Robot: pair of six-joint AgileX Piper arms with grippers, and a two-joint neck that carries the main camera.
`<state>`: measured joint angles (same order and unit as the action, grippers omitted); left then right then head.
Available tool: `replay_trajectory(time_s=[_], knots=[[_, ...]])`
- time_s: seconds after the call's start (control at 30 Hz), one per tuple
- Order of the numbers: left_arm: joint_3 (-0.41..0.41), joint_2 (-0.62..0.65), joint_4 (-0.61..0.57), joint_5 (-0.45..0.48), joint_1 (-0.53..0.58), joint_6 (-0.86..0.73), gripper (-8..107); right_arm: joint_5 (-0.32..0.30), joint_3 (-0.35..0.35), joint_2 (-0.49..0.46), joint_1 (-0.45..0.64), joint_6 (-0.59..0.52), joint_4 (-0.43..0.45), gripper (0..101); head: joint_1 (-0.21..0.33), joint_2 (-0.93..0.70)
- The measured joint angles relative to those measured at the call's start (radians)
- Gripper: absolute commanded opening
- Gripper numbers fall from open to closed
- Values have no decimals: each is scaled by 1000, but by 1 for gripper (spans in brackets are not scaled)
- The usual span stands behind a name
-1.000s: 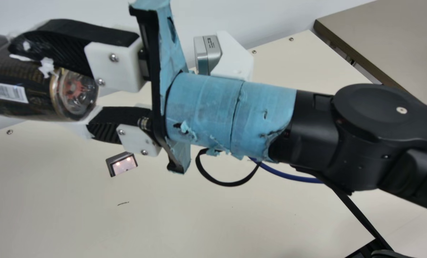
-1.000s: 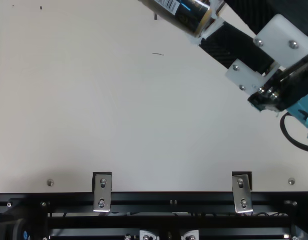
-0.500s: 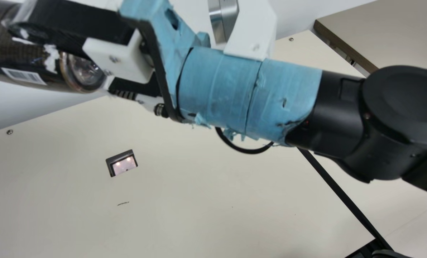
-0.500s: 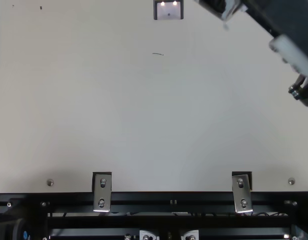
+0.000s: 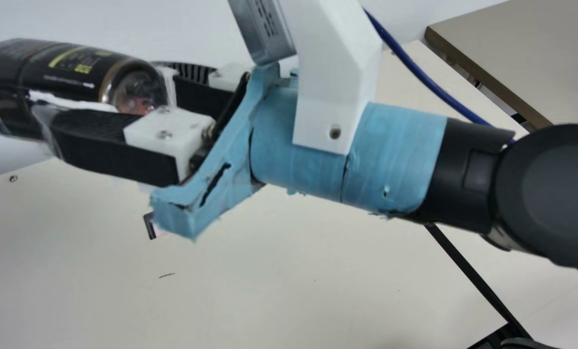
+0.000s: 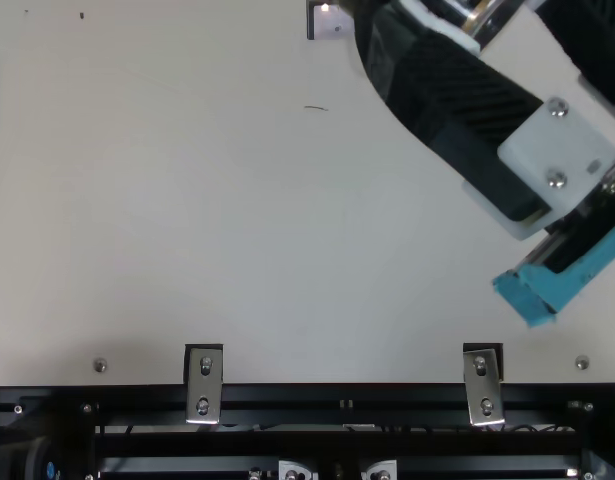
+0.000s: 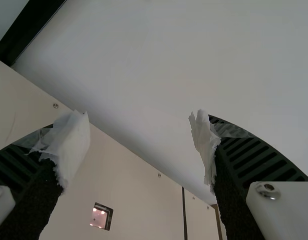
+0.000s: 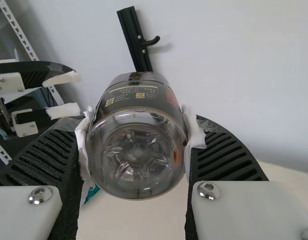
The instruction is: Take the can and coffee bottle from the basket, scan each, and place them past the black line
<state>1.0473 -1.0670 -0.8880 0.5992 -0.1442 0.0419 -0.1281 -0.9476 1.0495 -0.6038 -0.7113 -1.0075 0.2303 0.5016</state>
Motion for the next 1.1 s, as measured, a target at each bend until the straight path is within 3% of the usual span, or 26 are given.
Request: replay_trajectory(time_s=[0.3, 0.5, 0.63, 0.9, 1.1], knots=[[0, 0, 0, 0, 0, 0, 90, -1, -2, 0, 0, 10, 14, 0, 0, -5], [0, 0, 0, 0, 0, 0, 90, -62, -31, -15, 96, 63, 117, 0, 0, -5], [0, 0, 0, 0, 0, 0, 90, -138, -70, -27, 207, 72, 183, 0, -5, -5], [0, 0, 0, 0, 0, 0, 90, -251, -108, -44, 381, -59, 262, 0, 0, -5], [0, 0, 0, 0, 0, 0, 90, -218, -34, -84, 376, -217, 224, 0, 0, -5]])
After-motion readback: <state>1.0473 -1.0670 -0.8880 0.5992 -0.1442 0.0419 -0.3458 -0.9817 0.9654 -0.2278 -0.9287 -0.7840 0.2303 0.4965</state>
